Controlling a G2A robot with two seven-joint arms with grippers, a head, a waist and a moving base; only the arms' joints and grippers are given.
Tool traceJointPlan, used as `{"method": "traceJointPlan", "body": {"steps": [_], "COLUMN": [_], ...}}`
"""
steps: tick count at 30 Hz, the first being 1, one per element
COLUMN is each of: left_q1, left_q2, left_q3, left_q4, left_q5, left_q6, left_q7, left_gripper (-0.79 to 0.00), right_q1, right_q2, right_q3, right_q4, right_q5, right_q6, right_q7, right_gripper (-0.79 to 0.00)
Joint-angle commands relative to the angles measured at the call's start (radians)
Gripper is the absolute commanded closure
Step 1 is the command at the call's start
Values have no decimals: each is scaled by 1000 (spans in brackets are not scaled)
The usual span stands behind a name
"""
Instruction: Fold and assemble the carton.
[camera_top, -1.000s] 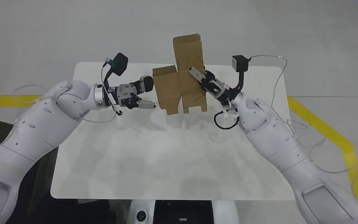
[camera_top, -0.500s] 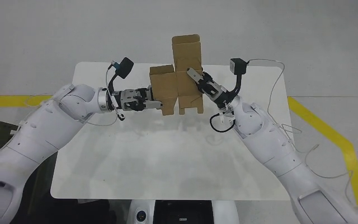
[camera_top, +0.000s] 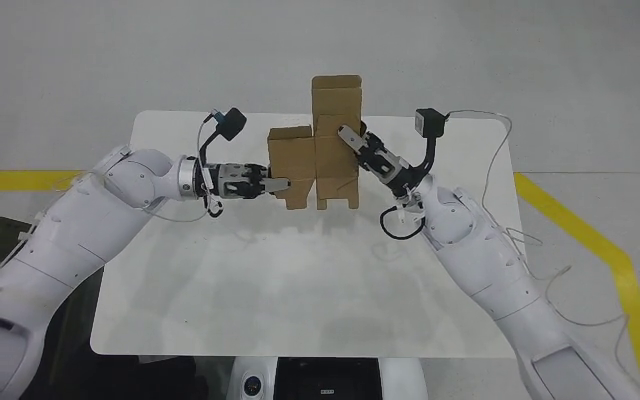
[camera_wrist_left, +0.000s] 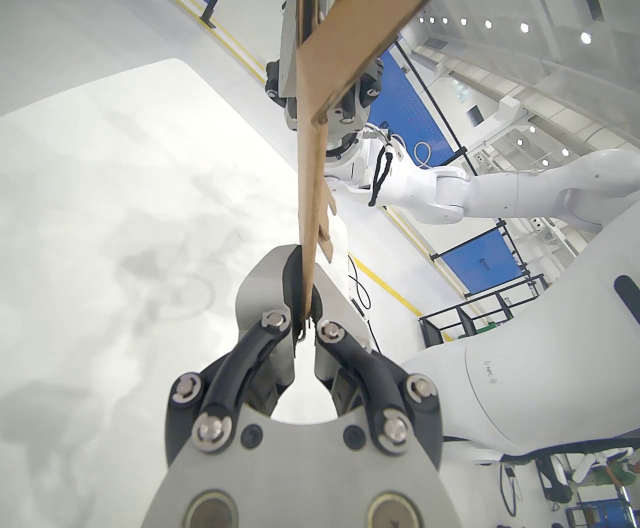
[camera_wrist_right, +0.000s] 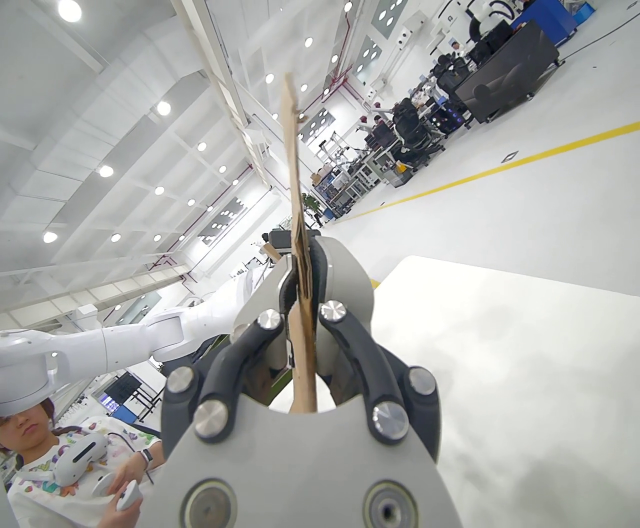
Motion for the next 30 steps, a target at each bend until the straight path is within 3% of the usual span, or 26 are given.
{"method": "traceJointPlan", "body": {"steps": [1, 8, 13, 16, 19, 30], "left_q1": [-9, -42, -50, -57, -64, -88], "left_q2": [1, 20, 49, 66, 79, 96], "left_q3": [-6, -2, 24, 44, 52, 77], "left_q4": [9, -40, -77, -93, -64, -28], "left_q5": [-33, -82, -44, -37, -46, -79], "left_q6": [20, 140, 146, 138, 114, 108], "left_q7": [-63, -212, -218, -210, -186, -180], "left_gripper": [0, 0, 0, 0, 0, 0], "right_q1": [-3, 28, 46, 68, 64, 28], "right_q2": [0, -6, -10, 32, 55, 79], "right_q3": [3, -31, -28, 89, 143, 210], "right_q4": [-5, 2, 37, 150, 142, 116], "right_q5": [12, 107, 126, 219, 259, 234], "right_q6": [5, 17, 43, -29, 4, -5], "right_q7": [29, 248, 309, 506, 610, 649], "right_gripper": [-785, -785, -785, -785, -785, -785]}}
